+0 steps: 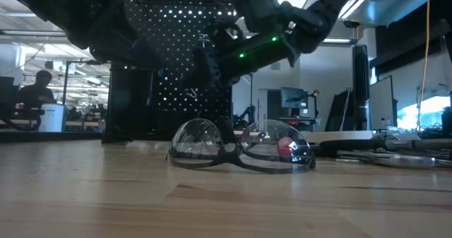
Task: Hang tools onto peg board
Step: Put the binder clip into the right pegboard organizer bin
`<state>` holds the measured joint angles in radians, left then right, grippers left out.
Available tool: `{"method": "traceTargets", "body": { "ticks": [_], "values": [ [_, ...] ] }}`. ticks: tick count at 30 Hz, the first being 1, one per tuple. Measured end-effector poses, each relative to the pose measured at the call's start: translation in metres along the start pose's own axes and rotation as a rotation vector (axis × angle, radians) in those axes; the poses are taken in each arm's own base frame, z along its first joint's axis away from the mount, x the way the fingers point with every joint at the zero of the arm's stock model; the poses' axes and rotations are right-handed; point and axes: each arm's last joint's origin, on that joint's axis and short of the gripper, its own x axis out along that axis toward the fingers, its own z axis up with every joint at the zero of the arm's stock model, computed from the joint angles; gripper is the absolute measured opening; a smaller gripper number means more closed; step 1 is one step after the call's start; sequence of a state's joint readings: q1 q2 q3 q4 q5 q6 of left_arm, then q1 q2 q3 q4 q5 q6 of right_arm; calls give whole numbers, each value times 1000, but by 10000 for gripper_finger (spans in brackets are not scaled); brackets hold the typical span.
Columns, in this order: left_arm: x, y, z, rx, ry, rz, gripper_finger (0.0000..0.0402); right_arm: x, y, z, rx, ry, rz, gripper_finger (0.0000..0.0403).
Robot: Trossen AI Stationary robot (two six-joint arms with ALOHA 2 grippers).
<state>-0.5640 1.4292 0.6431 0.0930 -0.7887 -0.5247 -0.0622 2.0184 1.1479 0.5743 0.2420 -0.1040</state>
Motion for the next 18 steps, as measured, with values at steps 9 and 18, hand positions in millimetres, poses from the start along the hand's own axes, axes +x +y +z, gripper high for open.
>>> {"method": "traceTargets", "body": {
  "ticks": [9, 18],
  "values": [
    [0, 0, 0, 10, 4, 3, 72, 11, -7, -18, 20, 53, -15, 5],
    [0, 0, 0, 10, 3, 4, 72, 13, -5, -23, 45, 58, -1, 36]
  ]
}}
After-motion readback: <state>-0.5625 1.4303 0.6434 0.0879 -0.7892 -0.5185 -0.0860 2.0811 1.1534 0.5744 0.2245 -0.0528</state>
